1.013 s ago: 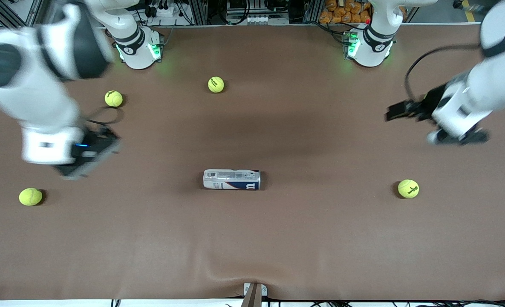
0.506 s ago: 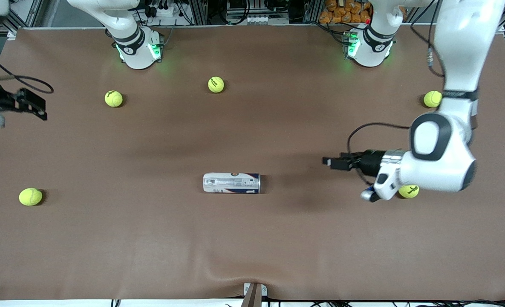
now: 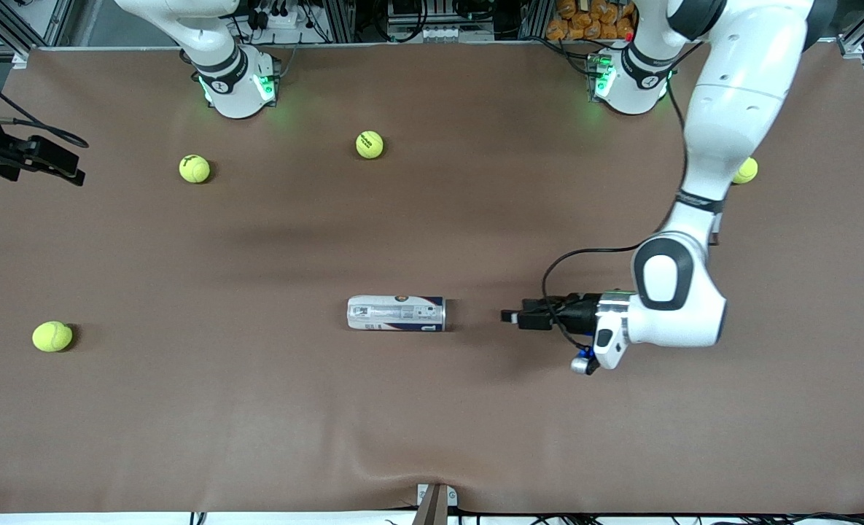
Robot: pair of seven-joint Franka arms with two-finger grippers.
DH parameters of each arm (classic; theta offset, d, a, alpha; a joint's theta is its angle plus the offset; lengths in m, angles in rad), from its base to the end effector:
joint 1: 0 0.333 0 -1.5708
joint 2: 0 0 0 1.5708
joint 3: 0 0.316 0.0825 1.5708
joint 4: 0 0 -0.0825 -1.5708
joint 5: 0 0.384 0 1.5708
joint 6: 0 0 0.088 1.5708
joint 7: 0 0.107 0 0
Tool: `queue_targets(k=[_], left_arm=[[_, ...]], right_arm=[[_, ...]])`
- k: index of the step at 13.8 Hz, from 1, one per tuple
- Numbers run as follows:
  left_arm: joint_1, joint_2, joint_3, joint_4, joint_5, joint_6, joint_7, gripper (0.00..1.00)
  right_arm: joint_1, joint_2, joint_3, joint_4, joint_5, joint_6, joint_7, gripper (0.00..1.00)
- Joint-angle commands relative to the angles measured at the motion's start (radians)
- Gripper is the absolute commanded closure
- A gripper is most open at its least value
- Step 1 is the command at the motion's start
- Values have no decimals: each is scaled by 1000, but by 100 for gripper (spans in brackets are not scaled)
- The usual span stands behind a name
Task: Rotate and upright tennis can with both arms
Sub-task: 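Retract the right gripper while the left gripper reaches toward the can, then grasp the can's open end with the left gripper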
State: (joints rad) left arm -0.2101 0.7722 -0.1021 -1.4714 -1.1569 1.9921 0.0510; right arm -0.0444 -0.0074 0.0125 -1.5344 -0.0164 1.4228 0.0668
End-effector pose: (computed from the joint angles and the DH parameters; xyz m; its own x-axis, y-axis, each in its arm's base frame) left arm 0.6670 -0.2603 0.2365 0.9021 0.0748 -0.4249 0.4026 -0.4996 0.7670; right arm 0.5362 -0.0190 0.6333 0.9896 -0.1008 -0.1027 -0.0989 -0.9948 0.0234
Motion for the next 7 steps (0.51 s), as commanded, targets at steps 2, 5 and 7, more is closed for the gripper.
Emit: queue_targets(k=[2,5,7], left_arm=[[-29,74,2,23,-200,27,234,0],[-48,104,2,23,-283,27,326,3],[-63,133,2,23,-332,27,404,14]], right_arm=[[-31,-14,6,-16,32,10,4,0],[-28,-9,6,-6,62,13,4,0],[-31,-6,6,2,76,13,5,0]])
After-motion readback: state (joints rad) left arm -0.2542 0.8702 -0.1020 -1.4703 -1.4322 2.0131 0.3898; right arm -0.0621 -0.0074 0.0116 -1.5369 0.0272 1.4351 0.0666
